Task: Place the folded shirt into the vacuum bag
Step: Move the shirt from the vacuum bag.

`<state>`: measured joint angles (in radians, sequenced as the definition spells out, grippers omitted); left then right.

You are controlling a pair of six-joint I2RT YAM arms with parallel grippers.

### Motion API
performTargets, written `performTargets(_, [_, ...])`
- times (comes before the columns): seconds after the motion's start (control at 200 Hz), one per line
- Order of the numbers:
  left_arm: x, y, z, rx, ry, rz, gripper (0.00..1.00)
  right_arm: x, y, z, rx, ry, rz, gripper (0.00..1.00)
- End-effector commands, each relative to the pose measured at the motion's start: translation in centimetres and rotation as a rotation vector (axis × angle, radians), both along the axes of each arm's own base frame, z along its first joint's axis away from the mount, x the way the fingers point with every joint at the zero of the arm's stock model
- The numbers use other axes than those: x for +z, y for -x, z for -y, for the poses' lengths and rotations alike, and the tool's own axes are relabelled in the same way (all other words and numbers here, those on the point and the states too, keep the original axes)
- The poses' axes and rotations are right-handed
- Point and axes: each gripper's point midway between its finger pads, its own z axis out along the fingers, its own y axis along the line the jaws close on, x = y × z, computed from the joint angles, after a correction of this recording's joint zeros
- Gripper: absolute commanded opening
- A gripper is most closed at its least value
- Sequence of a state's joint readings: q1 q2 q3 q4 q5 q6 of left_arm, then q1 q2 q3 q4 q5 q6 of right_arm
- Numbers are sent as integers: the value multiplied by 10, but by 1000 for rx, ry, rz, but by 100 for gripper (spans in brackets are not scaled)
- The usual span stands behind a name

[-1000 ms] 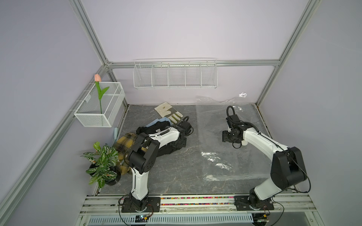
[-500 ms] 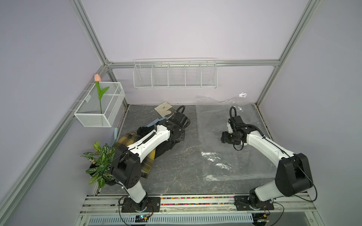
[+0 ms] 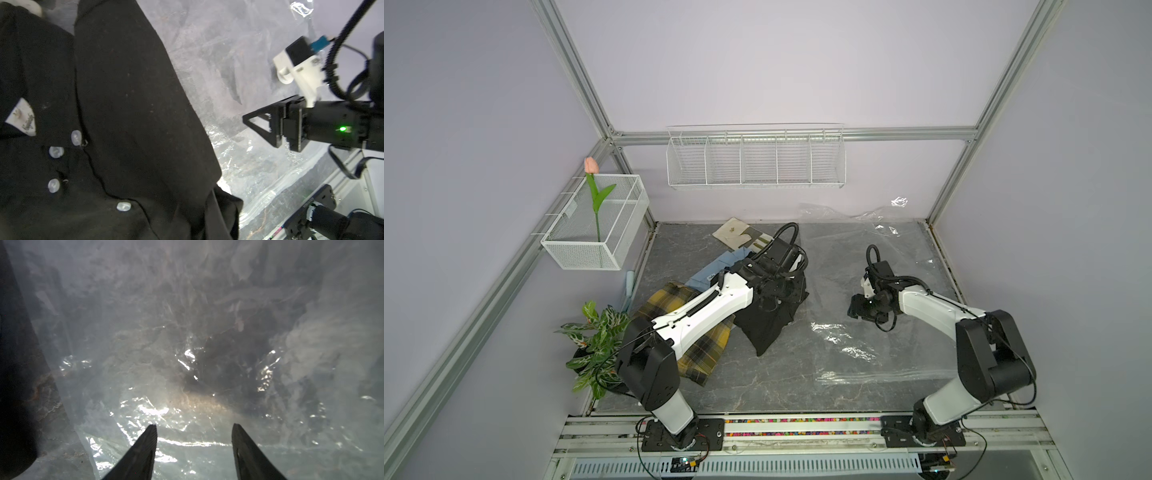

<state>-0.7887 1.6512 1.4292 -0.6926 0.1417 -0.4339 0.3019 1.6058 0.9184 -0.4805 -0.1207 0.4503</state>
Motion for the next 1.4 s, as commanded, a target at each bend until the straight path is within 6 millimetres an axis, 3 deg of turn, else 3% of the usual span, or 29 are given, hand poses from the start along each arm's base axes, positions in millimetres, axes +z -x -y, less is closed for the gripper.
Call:
performTargets(0.0, [24, -5, 37, -57, 144, 22, 0, -10, 0, -10, -25, -64, -15, 60])
performTargets(0.145, [26, 11, 68, -142, 173, 13, 0, -38, 12, -12, -46, -82, -85, 60])
performTargets(0.37, [-21, 36, 107, -188, 206, -101, 0, -52, 12, -15, -42, -97, -118, 59])
performTargets(0.515, [-43, 40, 116, -190, 198, -148, 0, -47, 7, -15, -41, -105, -108, 59])
performTargets(0.585, [-40, 40, 117, -197, 194, -147, 2, -44, 6, -16, -36, -107, -102, 59])
performTargets(0.74, [-22, 40, 111, -210, 170, -118, 20, -40, 6, -14, -36, -105, -102, 60])
performTargets(0.815, [-10, 36, 100, -205, 136, -66, 35, -39, 7, -13, -37, -104, -104, 60])
performTargets(0.855, [-5, 34, 92, -198, 104, -28, 43, -28, -4, -16, -34, -113, -73, 60])
performTargets(0.965, [11, 19, 59, -133, -19, 97, 54, -19, -6, -17, -28, -120, -57, 61])
performTargets(1.055, [21, 3, 25, -13, -131, 191, 77, -13, -6, -18, -14, -121, -45, 62])
performTargets(1.085, [26, -2, 14, 28, -160, 223, 80, -10, -5, -19, -1, -118, -35, 63])
performTargets(1.145, [31, -12, -6, 115, -208, 280, 100, -4, -5, -18, 21, -94, -4, 65])
performTargets(1.325, [50, -28, -61, 379, -263, 407, 100, 10, 7, -28, 47, -133, -3, 68])
performTargets(1.395, [48, -28, -67, 385, -229, 399, 100, 18, 15, -40, 60, -186, -27, 69])
